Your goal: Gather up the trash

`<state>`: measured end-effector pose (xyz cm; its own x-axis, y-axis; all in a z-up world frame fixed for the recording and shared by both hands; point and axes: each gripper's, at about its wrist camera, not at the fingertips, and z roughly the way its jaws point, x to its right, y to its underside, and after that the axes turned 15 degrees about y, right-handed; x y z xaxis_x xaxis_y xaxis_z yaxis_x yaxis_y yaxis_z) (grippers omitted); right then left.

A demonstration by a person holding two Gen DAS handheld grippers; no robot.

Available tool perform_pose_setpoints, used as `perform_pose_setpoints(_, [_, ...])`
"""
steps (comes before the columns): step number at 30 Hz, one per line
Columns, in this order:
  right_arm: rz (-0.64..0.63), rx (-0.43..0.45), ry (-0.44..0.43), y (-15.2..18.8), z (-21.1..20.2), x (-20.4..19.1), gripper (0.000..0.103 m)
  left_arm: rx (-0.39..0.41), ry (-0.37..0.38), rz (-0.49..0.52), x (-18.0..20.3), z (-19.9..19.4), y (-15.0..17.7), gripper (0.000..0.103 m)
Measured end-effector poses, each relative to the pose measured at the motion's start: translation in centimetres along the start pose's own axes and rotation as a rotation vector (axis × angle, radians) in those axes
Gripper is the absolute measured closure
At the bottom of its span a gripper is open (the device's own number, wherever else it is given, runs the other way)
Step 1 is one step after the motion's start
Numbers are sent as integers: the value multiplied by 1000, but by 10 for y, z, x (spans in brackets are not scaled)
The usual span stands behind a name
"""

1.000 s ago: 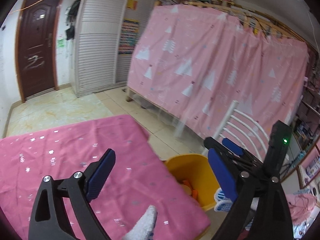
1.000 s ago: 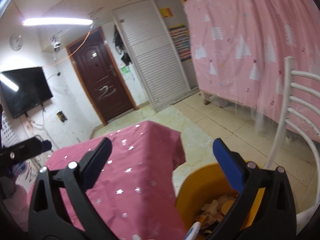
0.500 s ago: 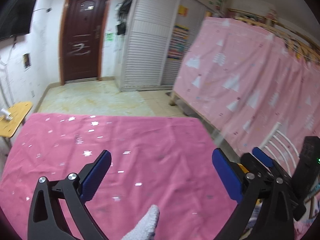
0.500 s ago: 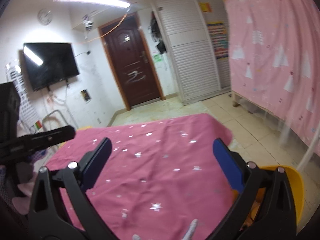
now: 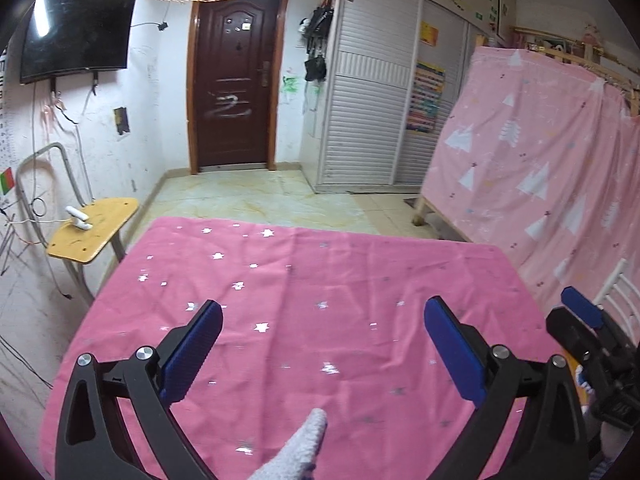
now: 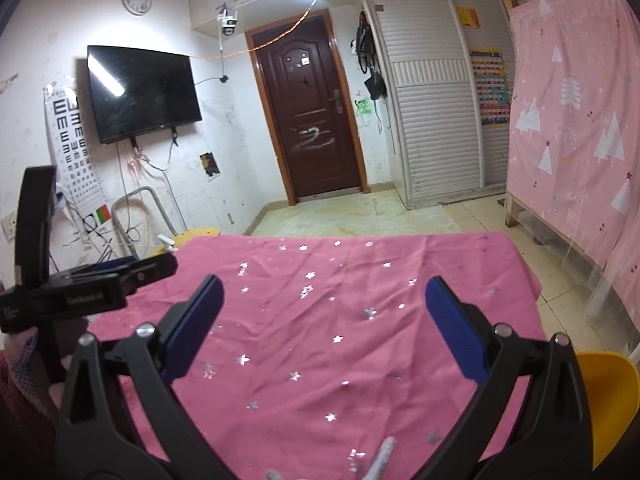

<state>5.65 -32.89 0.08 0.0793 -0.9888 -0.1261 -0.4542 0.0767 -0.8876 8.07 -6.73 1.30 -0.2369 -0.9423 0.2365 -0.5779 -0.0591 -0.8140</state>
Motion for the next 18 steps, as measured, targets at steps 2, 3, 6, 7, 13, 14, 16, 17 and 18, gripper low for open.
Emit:
perform_pose_setpoints(2, [-7, -10, 1, 0, 5, -3, 6, 5, -17, 3, -6, -1, 2, 10])
perform_pose_setpoints(3, [-12, -14, 5, 1, 7, -5, 6, 6, -18, 1, -8, 0, 2, 10])
perform_pose_setpoints(6, [-20, -11, 7, 0, 8, -8, 6, 4, -22, -12, -13, 0, 4, 10])
perform_pose_setpoints(7, [-23, -10, 9, 0, 7, -9, 6, 4, -21, -16, -14, 0, 5, 10])
perform_pose_setpoints(13, [-29, -9, 17, 2, 7, -13, 6, 4, -25, -33, -19, 2, 8, 10])
perform_pose_setpoints(14, [-29, -9, 17, 2, 7, -13, 6, 4, -25, -36, -19, 2, 8, 10])
perform_pose_setpoints(16, [-29, -9, 16, 2, 7, -13, 6, 4, -25, -38, -20, 3, 8, 10])
perform_pose_setpoints(17, [-31, -11, 16, 3, 7, -13, 6, 3, -27, -40, -20, 3, 8, 10])
perform_pose_setpoints(18, [-34, -12, 16, 3, 7, -13, 6, 3, -26, -42, -21, 4, 8, 10])
